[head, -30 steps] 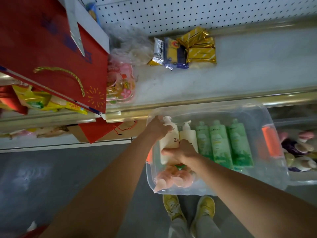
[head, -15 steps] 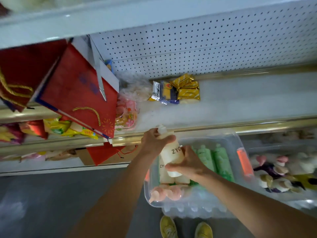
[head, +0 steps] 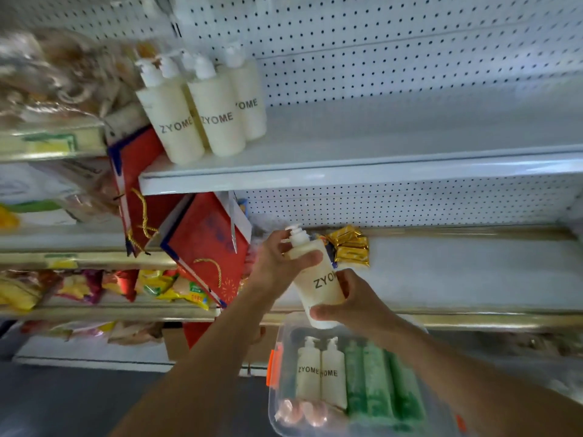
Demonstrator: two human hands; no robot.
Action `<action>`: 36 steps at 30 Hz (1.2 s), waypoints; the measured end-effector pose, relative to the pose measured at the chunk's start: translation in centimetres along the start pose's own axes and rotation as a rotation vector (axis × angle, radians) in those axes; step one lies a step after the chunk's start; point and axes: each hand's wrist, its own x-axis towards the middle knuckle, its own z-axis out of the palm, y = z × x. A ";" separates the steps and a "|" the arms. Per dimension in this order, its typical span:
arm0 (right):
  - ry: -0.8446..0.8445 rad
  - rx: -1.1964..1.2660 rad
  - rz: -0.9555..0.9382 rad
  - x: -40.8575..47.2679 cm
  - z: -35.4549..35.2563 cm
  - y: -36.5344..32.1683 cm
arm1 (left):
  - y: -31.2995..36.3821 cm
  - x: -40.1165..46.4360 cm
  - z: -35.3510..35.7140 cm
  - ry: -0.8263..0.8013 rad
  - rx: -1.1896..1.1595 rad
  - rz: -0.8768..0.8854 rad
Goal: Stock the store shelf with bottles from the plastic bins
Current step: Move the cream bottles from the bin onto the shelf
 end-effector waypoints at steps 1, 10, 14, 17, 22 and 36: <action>0.003 0.006 -0.031 -0.2 -0.2 -1.0 | 1.0 -0.1 -0.3 0.006 -0.005 0.021; 0.142 -0.031 -0.248 -0.3 -1.6 -10.0 | 10.7 0.4 -3.4 0.030 -0.014 0.225; 0.207 -0.011 -0.337 0.4 -2.1 -14.0 | 15.2 1.7 -5.0 0.006 0.007 0.342; 0.222 -0.012 -0.390 1.4 -2.5 -16.8 | 17.9 3.0 -6.1 0.006 0.031 0.406; 0.249 -0.020 -0.423 4.3 -3.3 -19.9 | 20.8 5.9 -7.3 -0.012 0.059 0.464; 0.492 -0.171 -0.333 14.7 -3.5 -21.7 | 21.5 15.6 -8.4 -0.032 0.252 0.491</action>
